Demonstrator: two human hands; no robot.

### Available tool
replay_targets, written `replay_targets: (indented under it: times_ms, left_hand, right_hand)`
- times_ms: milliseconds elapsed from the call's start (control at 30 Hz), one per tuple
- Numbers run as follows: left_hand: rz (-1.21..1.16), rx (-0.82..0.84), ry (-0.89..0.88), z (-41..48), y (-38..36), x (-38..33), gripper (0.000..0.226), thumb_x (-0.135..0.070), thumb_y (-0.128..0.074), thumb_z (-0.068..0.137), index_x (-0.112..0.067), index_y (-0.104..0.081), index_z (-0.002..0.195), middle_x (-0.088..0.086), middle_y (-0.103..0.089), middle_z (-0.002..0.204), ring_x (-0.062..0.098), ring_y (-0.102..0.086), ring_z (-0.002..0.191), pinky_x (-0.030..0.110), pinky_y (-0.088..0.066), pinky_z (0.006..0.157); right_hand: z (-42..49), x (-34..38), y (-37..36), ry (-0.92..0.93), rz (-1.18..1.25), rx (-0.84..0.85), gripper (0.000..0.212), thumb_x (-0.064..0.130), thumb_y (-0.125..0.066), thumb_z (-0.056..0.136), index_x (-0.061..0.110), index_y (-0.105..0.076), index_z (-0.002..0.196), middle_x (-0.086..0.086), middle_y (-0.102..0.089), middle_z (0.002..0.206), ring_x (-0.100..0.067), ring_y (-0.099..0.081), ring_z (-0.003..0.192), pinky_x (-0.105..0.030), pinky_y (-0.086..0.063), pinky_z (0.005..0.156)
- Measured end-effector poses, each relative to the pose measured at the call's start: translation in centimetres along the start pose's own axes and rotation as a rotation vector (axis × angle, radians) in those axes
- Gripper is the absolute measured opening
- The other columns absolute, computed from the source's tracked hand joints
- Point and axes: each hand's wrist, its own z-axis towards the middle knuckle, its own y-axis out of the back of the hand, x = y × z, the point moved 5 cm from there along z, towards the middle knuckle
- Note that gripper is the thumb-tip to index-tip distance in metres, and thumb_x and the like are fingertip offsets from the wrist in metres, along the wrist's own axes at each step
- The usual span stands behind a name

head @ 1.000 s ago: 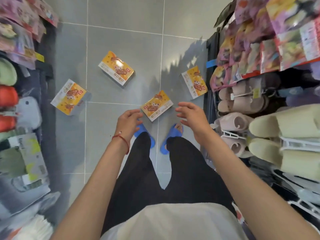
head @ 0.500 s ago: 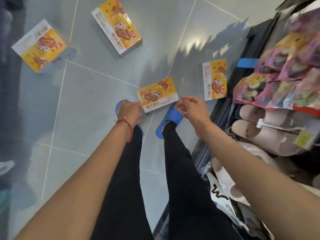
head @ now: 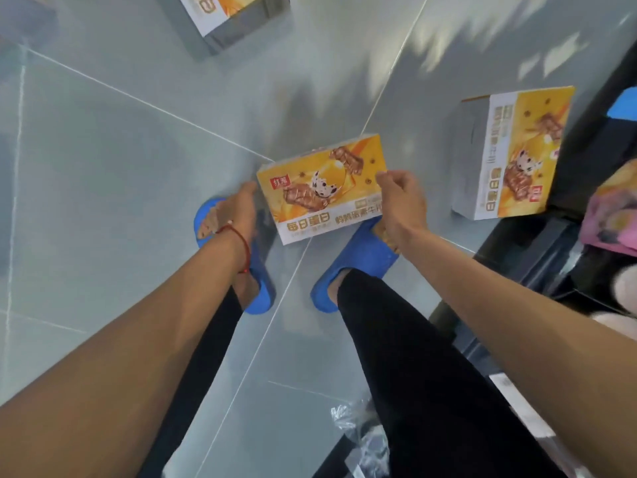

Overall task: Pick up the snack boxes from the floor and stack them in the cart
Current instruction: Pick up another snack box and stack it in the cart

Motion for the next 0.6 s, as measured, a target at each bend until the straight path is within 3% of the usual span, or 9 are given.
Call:
replay_targets:
  times_ms: [67, 167, 233, 300, 400, 467, 600]
  left_hand:
    - [-0.065, 0.047, -0.016, 2.2, -1.8, 0.2, 0.033, -0.054, -0.049, 0.091, -0.029, -0.059, 0.072, -0.006, -0.057, 0.081, 0.016, -0.055, 0.080, 0.042, -0.044, 0.095]
    - [-0.166, 0.099, -0.024, 5.9, -4.1, 0.4, 0.046, -0.066, -0.050, 0.068, -0.025, -0.069, 0.060, -0.004, -0.067, 0.073, 0.022, -0.058, 0.073, 0.054, -0.046, 0.101]
    - [-0.277, 0.133, -0.006, 9.7, -5.7, 1.7, 0.064, -0.071, -0.052, 0.060, -0.018, -0.079, 0.085, 0.008, -0.078, 0.090, 0.033, -0.072, 0.088, 0.052, -0.053, 0.099]
    - [-0.294, 0.146, 0.019, 12.9, -6.9, 3.1, 0.082, -0.074, -0.057, 0.060, -0.011, -0.076, 0.109, 0.018, -0.076, 0.106, 0.041, -0.073, 0.100, 0.061, -0.052, 0.099]
    - [-0.324, 0.183, 0.014, 15.2, -7.7, 4.0, 0.063, -0.069, -0.061, 0.061, -0.016, -0.076, 0.091, 0.025, -0.074, 0.107, 0.046, -0.071, 0.101, 0.068, -0.049, 0.097]
    - [-0.333, 0.165, 0.008, 13.0, -7.6, 2.6, 0.050, -0.061, -0.062, 0.060, -0.018, -0.072, 0.085, 0.026, -0.073, 0.105, 0.045, -0.071, 0.097, 0.068, -0.050, 0.096]
    - [-0.382, 0.173, 0.020, 9.9, -7.2, 1.5, 0.050, -0.049, -0.060, 0.062, -0.015, -0.067, 0.097, 0.020, -0.072, 0.096, 0.037, -0.068, 0.087, 0.060, -0.054, 0.090]
  right_hand:
    - [2.7, -0.5, -0.8, 0.009, 0.009, -0.048, 0.045, 0.051, -0.053, 0.096, 0.016, -0.061, 0.123, 0.001, -0.068, 0.114, -0.012, -0.066, 0.095, -0.029, -0.055, 0.083]
    - [6.9, -1.4, -2.2, 0.008, 0.006, -0.064, 0.033, 0.048, -0.047, 0.105, 0.019, -0.061, 0.113, 0.007, -0.064, 0.102, 0.000, -0.059, 0.081, -0.011, -0.041, 0.058]
    - [8.8, -1.5, -3.4, 0.011, 0.026, -0.028, 0.045, 0.057, -0.041, 0.103, 0.020, -0.065, 0.109, 0.007, -0.067, 0.100, -0.006, -0.063, 0.085, -0.018, -0.044, 0.063]
    - [9.7, -1.5, -4.2, 0.032, 0.008, -0.016, 0.056, 0.062, -0.033, 0.099, 0.021, -0.070, 0.107, 0.005, -0.071, 0.100, -0.009, -0.068, 0.087, -0.027, -0.047, 0.068]
    - [10.2, -1.9, -4.4, 0.039, 0.047, 0.003, 0.057, 0.068, -0.033, 0.101, 0.027, -0.071, 0.112, 0.006, -0.075, 0.099, -0.008, -0.073, 0.083, -0.026, -0.057, 0.072]
    - [10.2, -1.9, -4.5, 0.030, 0.074, 0.080, 0.064, 0.074, -0.032, 0.099, 0.027, -0.073, 0.112, 0.003, -0.079, 0.095, -0.013, -0.078, 0.082, -0.033, -0.062, 0.081]
    - [9.4, -1.2, -4.5, 0.011, 0.096, 0.176, 0.074, 0.088, -0.037, 0.083, 0.030, -0.074, 0.111, 0.000, -0.081, 0.100, -0.023, -0.079, 0.089, -0.049, -0.060, 0.093]
